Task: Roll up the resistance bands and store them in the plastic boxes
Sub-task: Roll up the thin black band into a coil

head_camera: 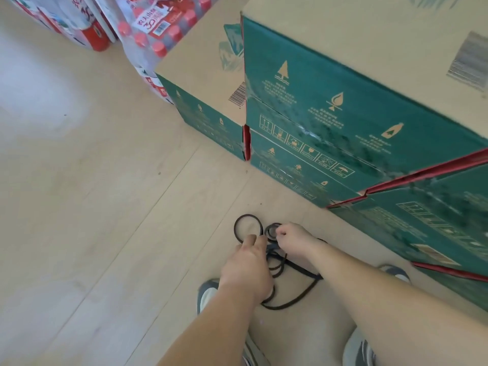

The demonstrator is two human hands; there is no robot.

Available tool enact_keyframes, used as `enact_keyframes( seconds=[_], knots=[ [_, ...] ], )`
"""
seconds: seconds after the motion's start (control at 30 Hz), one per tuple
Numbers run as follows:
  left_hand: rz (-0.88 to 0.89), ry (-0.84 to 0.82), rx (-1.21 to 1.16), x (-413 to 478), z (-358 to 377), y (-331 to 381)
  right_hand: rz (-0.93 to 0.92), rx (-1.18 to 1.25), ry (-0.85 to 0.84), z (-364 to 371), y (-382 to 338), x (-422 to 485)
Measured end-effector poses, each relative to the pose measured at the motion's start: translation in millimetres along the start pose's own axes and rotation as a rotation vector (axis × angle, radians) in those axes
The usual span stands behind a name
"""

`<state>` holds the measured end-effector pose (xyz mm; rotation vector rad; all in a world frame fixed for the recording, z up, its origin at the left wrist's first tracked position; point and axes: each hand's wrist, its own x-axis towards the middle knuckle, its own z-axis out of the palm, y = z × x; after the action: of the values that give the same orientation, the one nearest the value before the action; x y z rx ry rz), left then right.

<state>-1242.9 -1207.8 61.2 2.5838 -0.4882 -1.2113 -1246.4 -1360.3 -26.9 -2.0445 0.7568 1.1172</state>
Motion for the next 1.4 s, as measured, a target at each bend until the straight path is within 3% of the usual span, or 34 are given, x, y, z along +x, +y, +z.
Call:
enact_keyframes(
  seconds=[0.13, 0.27, 0.47, 0.67, 0.8, 0.97, 1.23, 1.4],
  knots=[
    [-0.002, 0.020, -0.031, -12, -17, 16, -0.019, 0.225, 0.131, -6, 0, -29],
    [0.001, 0.042, -0.058, -34, -47, 30, -0.161, 0.376, 0.266, -28, -13, -78],
    [-0.011, 0.144, -0.100, -91, -95, 48, -0.374, 0.299, 0.336, -77, -35, -175],
    [0.037, 0.081, 0.003, -144, -108, 63, -0.296, 0.297, 0.285, -72, -26, -228],
    [-0.009, -0.003, 0.069, -141, -79, 50, -0.157, 0.272, 0.164, -33, -1, -207],
    [-0.041, -0.058, 0.129, -99, -51, 27, -0.107, 0.141, 0.079, -17, 11, -151],
    [-0.043, -0.161, 0.137, -20, -24, 6, -0.197, -0.209, -0.047, 15, -19, -53],
    [-0.108, -0.145, 0.066, -7, -7, -17, -0.193, -0.229, -0.159, 59, -26, -14]
  ],
)
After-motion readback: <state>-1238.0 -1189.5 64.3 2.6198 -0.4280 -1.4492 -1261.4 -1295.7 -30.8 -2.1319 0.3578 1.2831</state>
